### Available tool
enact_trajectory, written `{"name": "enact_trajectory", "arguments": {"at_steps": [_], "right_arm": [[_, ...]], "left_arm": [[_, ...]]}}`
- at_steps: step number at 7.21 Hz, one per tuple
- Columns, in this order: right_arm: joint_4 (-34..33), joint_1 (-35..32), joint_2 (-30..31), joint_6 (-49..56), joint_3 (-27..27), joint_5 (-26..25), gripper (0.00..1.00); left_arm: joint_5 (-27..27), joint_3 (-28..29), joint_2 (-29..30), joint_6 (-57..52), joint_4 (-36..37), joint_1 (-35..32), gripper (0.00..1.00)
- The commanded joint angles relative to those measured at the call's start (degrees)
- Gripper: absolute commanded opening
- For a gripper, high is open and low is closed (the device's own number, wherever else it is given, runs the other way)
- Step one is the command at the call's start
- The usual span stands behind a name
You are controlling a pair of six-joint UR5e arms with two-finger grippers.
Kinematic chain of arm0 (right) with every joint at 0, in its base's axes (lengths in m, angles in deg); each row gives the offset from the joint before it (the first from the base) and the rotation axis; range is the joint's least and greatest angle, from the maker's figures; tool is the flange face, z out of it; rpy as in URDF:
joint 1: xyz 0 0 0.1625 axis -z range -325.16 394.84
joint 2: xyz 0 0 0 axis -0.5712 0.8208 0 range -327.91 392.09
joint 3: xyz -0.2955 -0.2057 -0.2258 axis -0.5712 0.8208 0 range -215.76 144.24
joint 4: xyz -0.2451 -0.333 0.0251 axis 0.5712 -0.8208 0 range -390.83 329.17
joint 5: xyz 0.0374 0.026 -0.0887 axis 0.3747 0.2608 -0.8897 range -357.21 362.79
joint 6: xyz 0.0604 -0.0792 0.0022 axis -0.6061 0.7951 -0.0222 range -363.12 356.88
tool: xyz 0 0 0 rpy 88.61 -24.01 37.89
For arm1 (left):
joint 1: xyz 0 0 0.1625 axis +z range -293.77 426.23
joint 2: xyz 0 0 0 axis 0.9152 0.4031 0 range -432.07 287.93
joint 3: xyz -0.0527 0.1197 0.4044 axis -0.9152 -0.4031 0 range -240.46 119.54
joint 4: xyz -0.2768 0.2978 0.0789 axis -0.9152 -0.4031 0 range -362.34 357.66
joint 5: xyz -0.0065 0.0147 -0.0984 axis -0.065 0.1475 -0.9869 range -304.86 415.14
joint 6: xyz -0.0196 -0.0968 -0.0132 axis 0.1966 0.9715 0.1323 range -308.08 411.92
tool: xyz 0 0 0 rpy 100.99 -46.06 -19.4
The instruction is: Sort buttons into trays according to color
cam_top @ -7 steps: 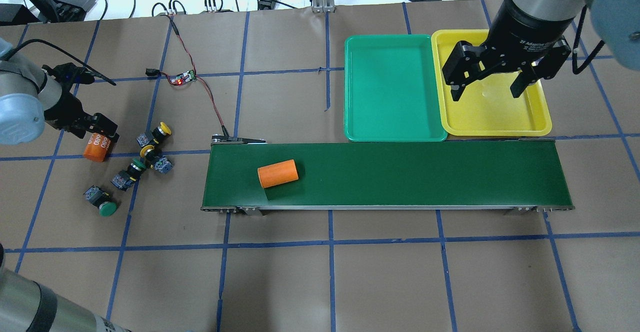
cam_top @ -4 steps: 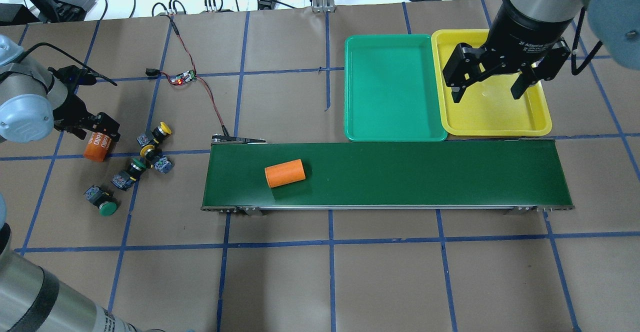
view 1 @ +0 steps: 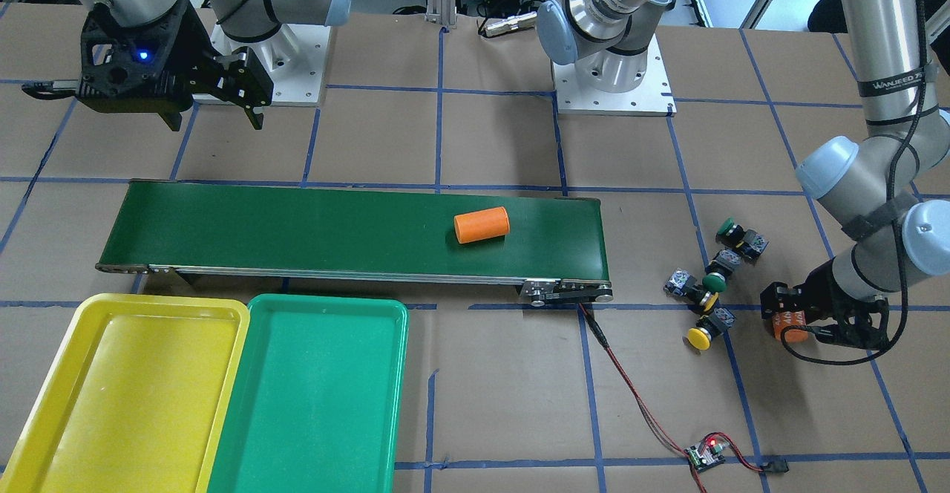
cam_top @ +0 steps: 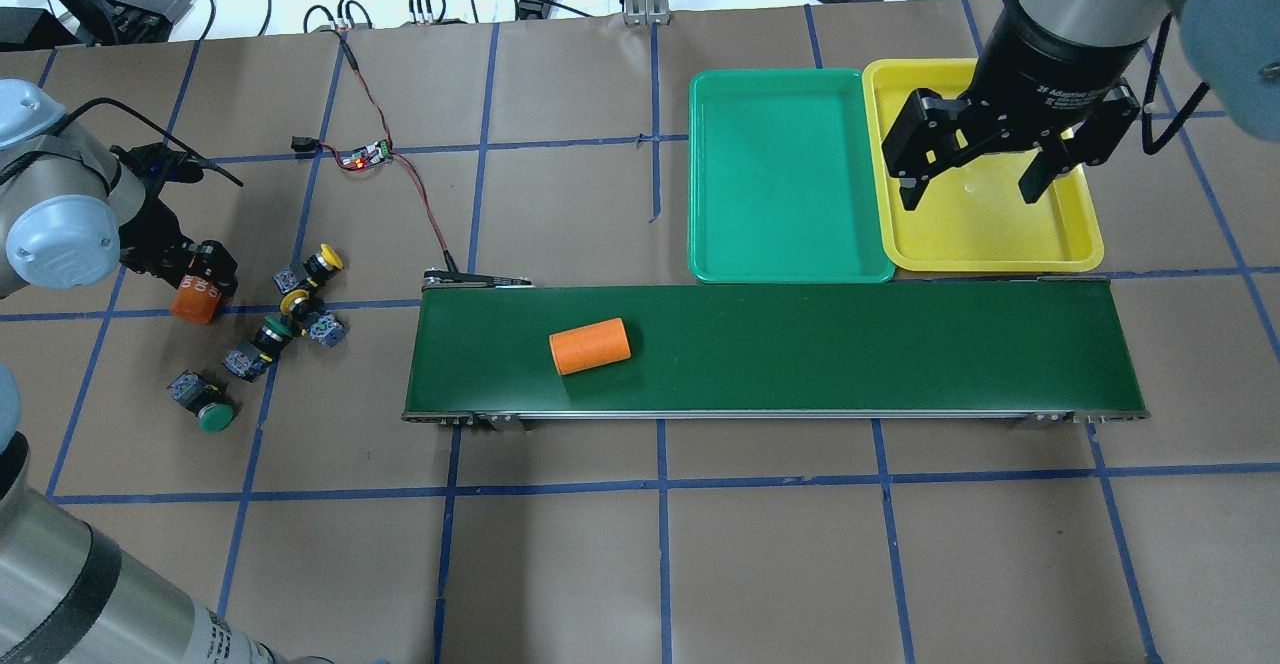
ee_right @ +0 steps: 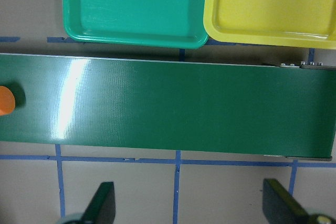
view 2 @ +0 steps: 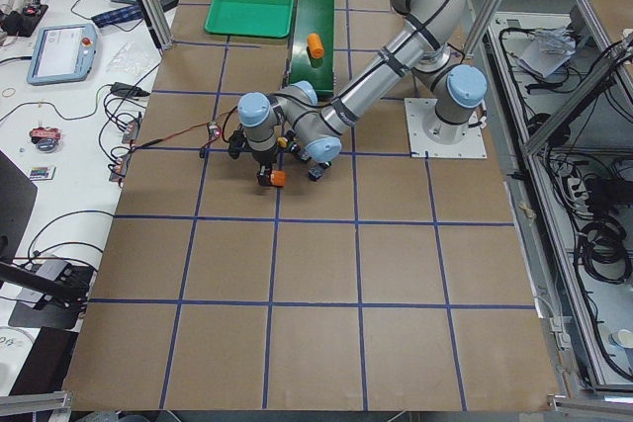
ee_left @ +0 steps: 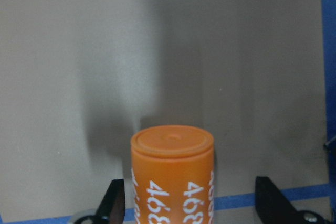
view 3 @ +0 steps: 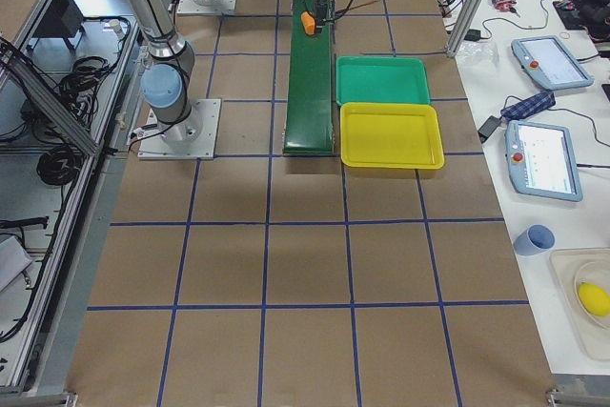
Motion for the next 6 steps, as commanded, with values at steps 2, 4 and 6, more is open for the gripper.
{"name": "enact_trajectory", "arguments": {"at_steps": [2, 4, 6], "right_arm": [[0.3, 0.0, 0.8, 0.6, 0.0, 0.3, 1.00], [0.3, 0.0, 2.0, 0.7, 0.0, 0.9, 1.00], [0.7, 0.0, 2.0, 0.8, 0.0, 0.8, 1.00]], "left_arm": [[0.0, 0.3, -2.2, -0.7, -3.8, -1.2, 0.00], [-3.1, 5.3, -8.7, -0.9, -20.3, -7.5, 0.00], [-2.6, 3.4, -15.1, -11.3, -23.8, -20.5, 0.00]]}}
